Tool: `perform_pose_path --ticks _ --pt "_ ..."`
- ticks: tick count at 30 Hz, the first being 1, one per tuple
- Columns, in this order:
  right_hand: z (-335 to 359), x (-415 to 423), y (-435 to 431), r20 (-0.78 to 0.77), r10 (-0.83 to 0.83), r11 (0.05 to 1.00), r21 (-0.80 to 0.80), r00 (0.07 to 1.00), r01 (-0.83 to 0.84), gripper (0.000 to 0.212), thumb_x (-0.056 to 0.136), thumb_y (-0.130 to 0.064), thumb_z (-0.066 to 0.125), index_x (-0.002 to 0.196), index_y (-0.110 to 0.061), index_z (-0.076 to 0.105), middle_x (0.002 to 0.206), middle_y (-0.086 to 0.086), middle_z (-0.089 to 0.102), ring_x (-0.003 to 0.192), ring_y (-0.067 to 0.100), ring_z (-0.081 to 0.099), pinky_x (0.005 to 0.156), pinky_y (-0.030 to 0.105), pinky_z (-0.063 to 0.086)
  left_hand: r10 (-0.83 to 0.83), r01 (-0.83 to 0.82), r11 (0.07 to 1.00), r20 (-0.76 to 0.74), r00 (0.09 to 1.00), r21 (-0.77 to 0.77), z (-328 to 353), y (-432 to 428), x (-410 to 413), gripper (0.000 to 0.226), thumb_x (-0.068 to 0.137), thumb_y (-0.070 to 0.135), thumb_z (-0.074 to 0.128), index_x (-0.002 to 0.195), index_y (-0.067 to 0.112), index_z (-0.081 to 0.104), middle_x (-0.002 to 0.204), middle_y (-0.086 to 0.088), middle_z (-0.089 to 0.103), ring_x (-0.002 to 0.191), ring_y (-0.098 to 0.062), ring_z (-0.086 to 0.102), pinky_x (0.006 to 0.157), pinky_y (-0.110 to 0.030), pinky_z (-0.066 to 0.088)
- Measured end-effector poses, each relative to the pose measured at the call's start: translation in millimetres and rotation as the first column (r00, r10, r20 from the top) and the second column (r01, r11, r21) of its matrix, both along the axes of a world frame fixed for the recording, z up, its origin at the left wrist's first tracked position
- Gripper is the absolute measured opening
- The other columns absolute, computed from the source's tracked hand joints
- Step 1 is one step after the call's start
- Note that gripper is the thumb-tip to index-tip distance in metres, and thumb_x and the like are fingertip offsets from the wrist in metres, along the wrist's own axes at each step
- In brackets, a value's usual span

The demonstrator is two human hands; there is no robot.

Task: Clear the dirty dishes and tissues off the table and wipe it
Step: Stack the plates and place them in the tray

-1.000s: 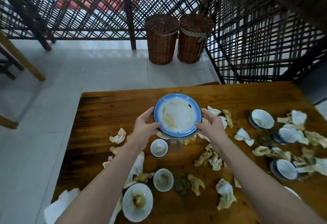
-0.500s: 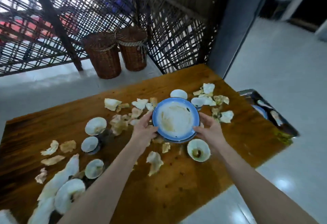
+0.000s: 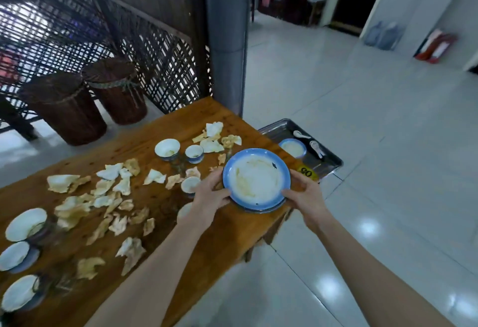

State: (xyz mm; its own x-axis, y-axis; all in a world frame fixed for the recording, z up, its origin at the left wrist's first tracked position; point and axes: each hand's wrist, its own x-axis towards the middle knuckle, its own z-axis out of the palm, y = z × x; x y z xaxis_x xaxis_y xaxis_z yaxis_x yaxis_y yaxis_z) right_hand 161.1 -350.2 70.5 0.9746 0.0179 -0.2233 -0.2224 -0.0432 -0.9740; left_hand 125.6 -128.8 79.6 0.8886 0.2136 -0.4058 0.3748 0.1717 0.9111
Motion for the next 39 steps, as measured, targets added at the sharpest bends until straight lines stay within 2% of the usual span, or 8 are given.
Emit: perform_pose_path --ticks 2,6,11,19,23,30,36,39 --pt "0.2 6.5 -21.4 0.005 -0.016 1.0 -0.005 1.0 0.016 0.053 0.075 0.007 0.072 0.119 -0.02 0.06 0.12 0.006 0.064 0.109 0.03 0.059 0.085 0.05 0.054 -0.049 0.049 0.999 0.012 0.999 -0.001 -1.5 -19.0 11.5 0.061 0.086 -0.006 0.064 0.139 0.021 0.049 0.144 0.006 0.047 0.133 -0.023 0.044 0.102 -0.047 0.047" --pt "2.4 23.5 -53.9 -0.005 -0.063 0.998 0.007 0.998 0.063 0.054 0.075 0.011 0.069 0.122 -0.015 0.061 0.094 -0.006 0.066 0.084 0.014 0.061 0.061 0.023 0.054 -0.086 0.086 0.996 0.033 0.996 0.0 -3.3 -52.0 38.0 0.063 0.087 -0.007 0.062 0.141 0.021 0.047 0.142 0.004 0.05 0.13 -0.02 0.048 0.1 -0.045 0.049" --pt "-5.4 60.3 -85.5 -0.023 -0.093 0.996 -0.013 0.995 0.093 0.056 0.076 0.012 0.066 0.124 -0.018 0.06 0.118 0.0 0.064 0.108 0.025 0.061 0.082 0.044 0.057 -0.135 0.134 0.991 0.044 0.99 0.022 -12.0 -82.5 82.9 0.059 0.088 -0.002 0.063 0.141 0.022 0.048 0.14 0.007 0.052 0.128 -0.018 0.049 0.101 -0.044 0.046" --pt "-4.2 158.1 -130.0 -0.021 -0.153 0.986 -0.064 0.988 0.151 0.055 0.075 0.014 0.063 0.12 -0.016 0.062 0.1 -0.006 0.067 0.077 0.019 0.061 0.067 0.037 0.053 -0.242 0.24 0.97 0.17 0.955 0.034 -15.9 -128.1 183.5 0.043 0.09 0.001 0.062 0.127 0.024 0.059 0.124 0.005 0.064 0.115 -0.014 0.059 0.082 -0.025 0.055" --pt "5.2 223.4 -147.4 -0.022 -0.112 0.99 -0.092 0.993 0.109 0.053 0.075 0.013 0.063 0.113 -0.023 0.065 0.094 -0.014 0.07 0.083 0.008 0.065 0.067 0.031 0.057 -0.188 0.192 0.981 0.127 0.974 -0.02 -10.6 -145.7 248.8 0.05 0.089 -0.007 0.059 0.132 0.018 0.055 0.123 -0.001 0.064 0.113 -0.018 0.06 0.08 -0.027 0.056" --pt "5.8 308.1 -164.8 -0.04 -0.115 0.991 -0.073 0.993 0.112 0.053 0.075 0.015 0.062 0.102 -0.032 0.062 0.088 -0.022 0.071 0.085 0.014 0.067 0.062 0.024 0.055 -0.177 0.182 0.982 0.078 0.981 -0.057 -17.5 -164.7 348.6 0.064 0.082 -0.017 0.058 0.135 0.018 0.054 0.125 0.004 0.065 0.114 -0.019 0.061 0.092 -0.043 0.054" --pt "-24.8 363.6 -172.7 -0.13 -0.097 0.995 -0.042 0.987 0.093 0.055 0.076 0.016 0.06 0.121 -0.015 0.062 0.106 -0.009 0.069 0.086 0.022 0.061 0.058 0.025 0.052 -0.168 0.167 0.982 -0.01 0.986 -0.087 -45.5 -174.5 394.2 0.061 0.083 -0.016 0.06 0.122 0.031 0.058 0.105 0.02 0.066 0.098 -0.003 0.061 0.066 -0.019 0.054" --pt "-51.5 395.5 -176.6 -0.196 -0.087 0.996 -0.049 0.977 0.079 0.059 0.075 0.018 0.059 0.127 -0.012 0.059 0.12 0.005 0.064 0.108 0.03 0.06 0.078 0.043 0.058 -0.156 0.152 0.986 -0.052 0.986 -0.065 -68.9 -176.8 413.4 0.062 0.081 -0.018 0.06 0.104 0.04 0.061 0.091 0.027 0.069 0.087 0.003 0.063 0.06 -0.017 0.052"
